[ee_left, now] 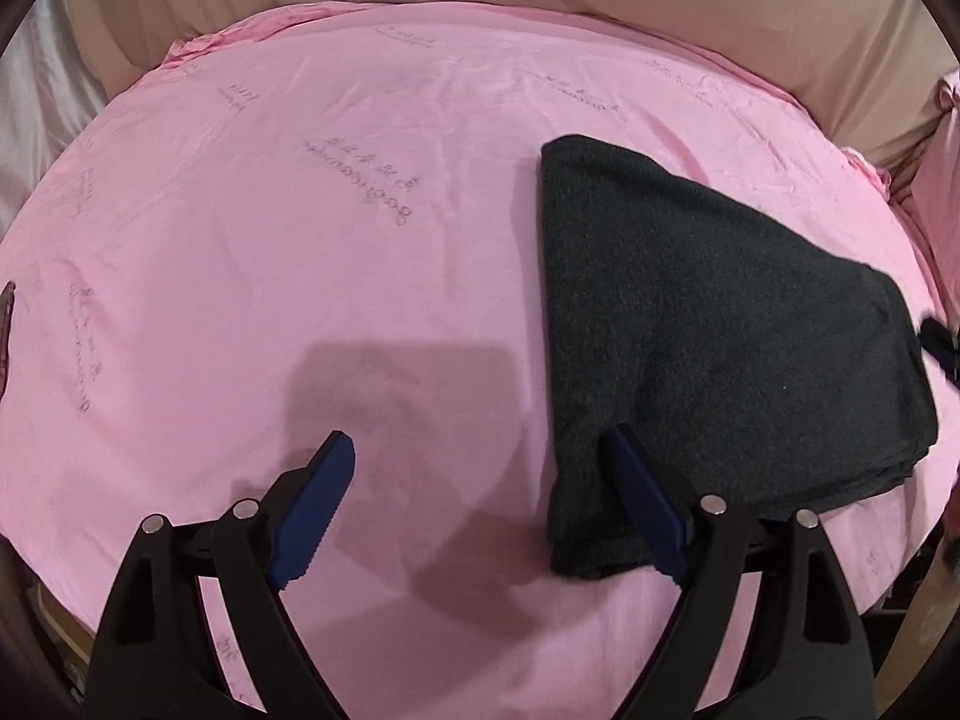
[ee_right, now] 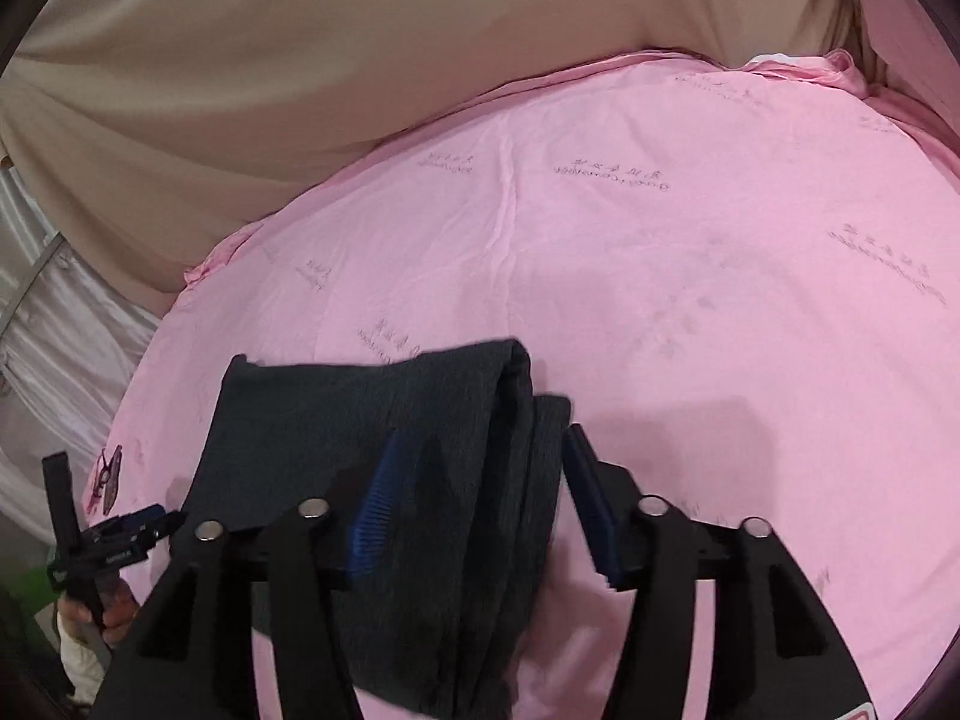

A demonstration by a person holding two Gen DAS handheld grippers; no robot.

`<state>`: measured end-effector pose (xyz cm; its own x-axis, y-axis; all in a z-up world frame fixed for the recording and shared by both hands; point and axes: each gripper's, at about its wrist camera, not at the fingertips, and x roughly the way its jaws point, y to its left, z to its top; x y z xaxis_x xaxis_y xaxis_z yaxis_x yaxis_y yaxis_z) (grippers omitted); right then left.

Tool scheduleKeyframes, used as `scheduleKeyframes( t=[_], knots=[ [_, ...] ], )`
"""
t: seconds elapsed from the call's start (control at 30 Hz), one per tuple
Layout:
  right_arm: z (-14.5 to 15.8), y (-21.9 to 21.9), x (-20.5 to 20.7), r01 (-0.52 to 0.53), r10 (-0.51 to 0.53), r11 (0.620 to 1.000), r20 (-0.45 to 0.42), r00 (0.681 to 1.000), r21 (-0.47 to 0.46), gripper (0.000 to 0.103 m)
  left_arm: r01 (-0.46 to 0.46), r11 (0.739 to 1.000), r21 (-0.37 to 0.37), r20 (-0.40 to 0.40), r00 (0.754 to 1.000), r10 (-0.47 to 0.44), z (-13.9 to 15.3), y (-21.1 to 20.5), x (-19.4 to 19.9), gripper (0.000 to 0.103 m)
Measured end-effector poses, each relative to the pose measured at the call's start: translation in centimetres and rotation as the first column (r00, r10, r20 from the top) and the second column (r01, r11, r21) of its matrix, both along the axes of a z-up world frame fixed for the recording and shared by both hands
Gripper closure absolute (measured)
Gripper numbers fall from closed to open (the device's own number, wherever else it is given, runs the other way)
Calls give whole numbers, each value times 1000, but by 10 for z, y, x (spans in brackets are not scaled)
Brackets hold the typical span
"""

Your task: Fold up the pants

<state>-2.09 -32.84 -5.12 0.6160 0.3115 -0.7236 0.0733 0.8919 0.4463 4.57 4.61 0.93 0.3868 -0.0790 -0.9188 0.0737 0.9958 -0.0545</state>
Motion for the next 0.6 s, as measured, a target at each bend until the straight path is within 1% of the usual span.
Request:
scheduleKeyframes(
  t=[0.03,0.07,0.1,0.13,0.2,0.23,0.3,0.33,0.37,0.4,0.43,0.47,0.5,0.53,0.6],
  knots=[
    [-5,-3,-11,4,-3,1000,-22,1000,25,43,-12,1000,-25,3,1000,12,5,4,-2,19],
    [-10,-6,-20,16,-14,998,-41,999,54,37,-22,998,-53,-2,1000,22,8,7,-1,19],
    [-16,-8,-25,24,-20,996,-56,998,80,35,-31,995,-92,-6,1000,30,10,9,0,16],
    [-23,-11,-30,27,-18,993,-78,997,119,34,-34,989,-147,-18,999,31,11,11,1,13],
    [-34,-12,-36,23,-2,979,-101,995,202,34,-38,976,-213,-51,998,28,6,7,5,13],
    [-38,-11,-36,17,7,975,-105,994,222,34,-32,966,-258,-81,997,11,0,2,8,13],
    [-43,-7,-34,7,22,969,-114,993,245,33,-28,952,-305,-124,992,-11,-11,-9,11,12],
    [-45,-2,-33,-7,38,966,-113,993,258,33,-24,956,-291,-98,995,-5,-10,-15,11,11],
    [-49,4,-31,-32,64,959,-104,992,281,33,-11,960,-279,-84,996,-13,-10,-19,12,13],
    [-53,8,-28,-38,70,957,-100,992,289,36,1,964,-267,-80,997,-23,-11,-23,13,18],
    [-54,14,-24,-44,71,960,-90,993,278,40,8,968,-251,-56,998,-22,-10,-26,12,46],
    [-53,19,-20,-58,83,964,-87,993,259,63,21,964,-265,-58,998,-38,-10,-28,14,55],
    [-51,22,-17,-64,90,967,-94,992,245,67,19,957,-290,-68,997,-40,-9,-29,16,70],
    [-42,26,-16,-78,97,972,-75,992,224,69,18,953,-302,-67,997,-40,-5,-29,15,89],
    [-18,31,-20,-112,117,976,-18,993,188,72,26,959,-284,-44,998,-40,8,-27,12,92]
  ],
)
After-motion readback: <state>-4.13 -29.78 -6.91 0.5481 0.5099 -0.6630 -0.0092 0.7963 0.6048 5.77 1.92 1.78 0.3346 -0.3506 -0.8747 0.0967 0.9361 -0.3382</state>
